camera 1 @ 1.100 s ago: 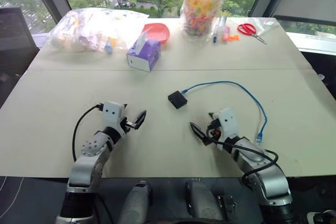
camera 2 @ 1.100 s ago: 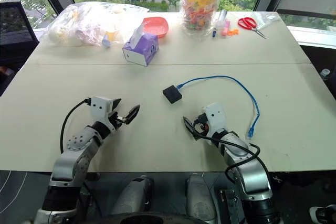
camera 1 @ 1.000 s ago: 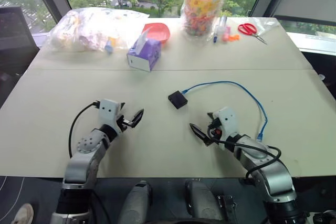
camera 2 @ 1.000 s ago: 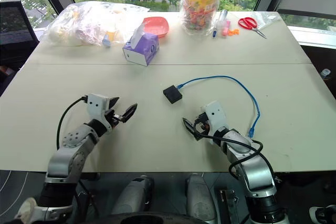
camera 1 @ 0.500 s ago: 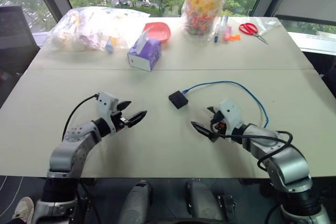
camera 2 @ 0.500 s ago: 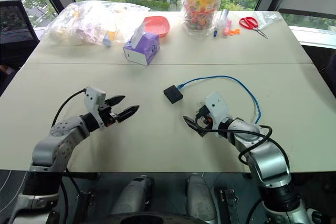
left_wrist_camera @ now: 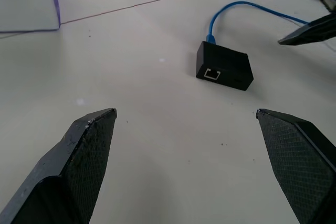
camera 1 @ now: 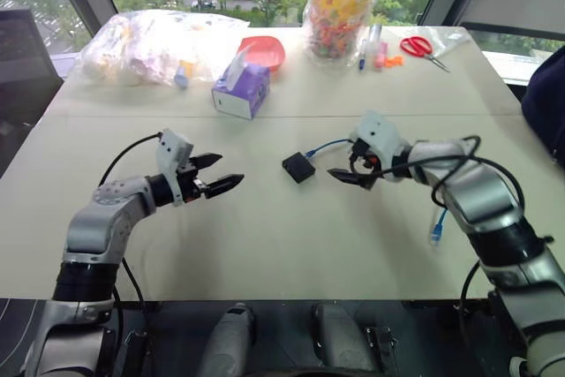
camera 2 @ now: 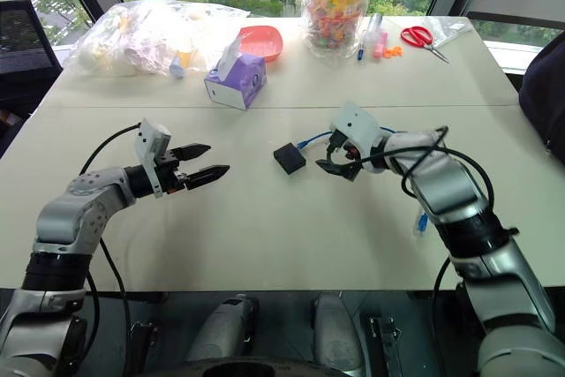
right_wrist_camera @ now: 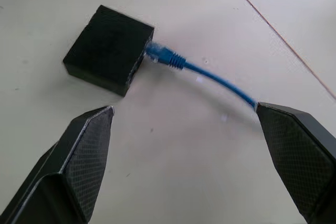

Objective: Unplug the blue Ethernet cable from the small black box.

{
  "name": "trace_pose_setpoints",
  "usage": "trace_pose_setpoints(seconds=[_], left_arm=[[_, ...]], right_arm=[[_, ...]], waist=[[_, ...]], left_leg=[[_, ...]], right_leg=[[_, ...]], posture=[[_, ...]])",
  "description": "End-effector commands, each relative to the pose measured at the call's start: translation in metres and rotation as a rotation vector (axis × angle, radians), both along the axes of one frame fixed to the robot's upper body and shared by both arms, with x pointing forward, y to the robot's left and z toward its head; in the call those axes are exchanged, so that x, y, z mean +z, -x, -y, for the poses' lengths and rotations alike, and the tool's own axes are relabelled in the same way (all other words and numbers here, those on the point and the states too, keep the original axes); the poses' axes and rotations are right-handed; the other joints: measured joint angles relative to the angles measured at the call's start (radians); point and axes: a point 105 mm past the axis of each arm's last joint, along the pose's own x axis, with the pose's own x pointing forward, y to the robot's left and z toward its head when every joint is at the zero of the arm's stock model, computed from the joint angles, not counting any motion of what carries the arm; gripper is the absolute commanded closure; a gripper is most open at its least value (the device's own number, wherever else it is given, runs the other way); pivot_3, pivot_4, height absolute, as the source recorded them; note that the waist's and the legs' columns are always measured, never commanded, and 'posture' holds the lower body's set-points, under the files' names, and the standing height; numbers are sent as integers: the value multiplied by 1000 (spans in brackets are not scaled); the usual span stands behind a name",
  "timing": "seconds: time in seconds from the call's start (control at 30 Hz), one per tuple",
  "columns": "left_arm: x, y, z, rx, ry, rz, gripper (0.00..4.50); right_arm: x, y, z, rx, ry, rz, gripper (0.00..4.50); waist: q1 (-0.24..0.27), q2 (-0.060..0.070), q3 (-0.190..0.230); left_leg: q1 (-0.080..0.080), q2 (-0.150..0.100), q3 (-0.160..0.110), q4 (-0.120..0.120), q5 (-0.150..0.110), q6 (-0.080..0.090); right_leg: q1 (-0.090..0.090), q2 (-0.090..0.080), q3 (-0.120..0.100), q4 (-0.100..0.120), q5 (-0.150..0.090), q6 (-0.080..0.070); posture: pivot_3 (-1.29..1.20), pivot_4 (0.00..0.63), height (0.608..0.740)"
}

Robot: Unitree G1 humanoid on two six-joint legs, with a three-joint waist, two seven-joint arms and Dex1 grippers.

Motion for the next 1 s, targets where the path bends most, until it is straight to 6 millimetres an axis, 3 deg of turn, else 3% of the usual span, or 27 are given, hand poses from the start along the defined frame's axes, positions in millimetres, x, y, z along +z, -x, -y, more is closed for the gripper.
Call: trace_pose_setpoints(seconds=[0.03,0.17,0.3,0.67,0.77,1.0], left_arm=[[14,-3,-6,22,-6,69,19],[16,2,-10,40,-7,79,19],[13,7,-16,71,-13,78,19],[11,11,-16,98,-19,87,19],[11,11,-16,99,-20,89,0],[8,3,-14,74,-62,82,0]], right_arm=[[2,-23,-10,70,128,88,0],[-8,-36,-21,169,277,141,0],[-15,-37,-51,264,257,115,0],[-39,-35,-78,306,249,-159,0],[-47,-35,-80,293,246,-222,890],[-41,-33,-82,331,258,-174,4385]], waist=[[-2,0,0],[-3,0,0],[-9,0,0],[-35,0,0],[-41,0,0],[-48,0,0]], left_leg=[[0,0,0,0,0,0],[0,0,0,-1,0,0],[-1,0,0,-2,0,0],[2,0,0,-2,0,-1],[2,0,0,-2,0,-1],[13,0,0,-2,1,-1]], right_leg=[[0,0,0,0,0,0],[-2,0,0,0,0,0],[-3,0,0,0,0,0],[-2,0,1,6,0,0],[-2,0,1,6,0,0],[5,1,1,12,0,0]], posture=[[0,150,740],[0,150,740],[0,150,740],[0,150,740],[0,150,740],[0,150,740]])
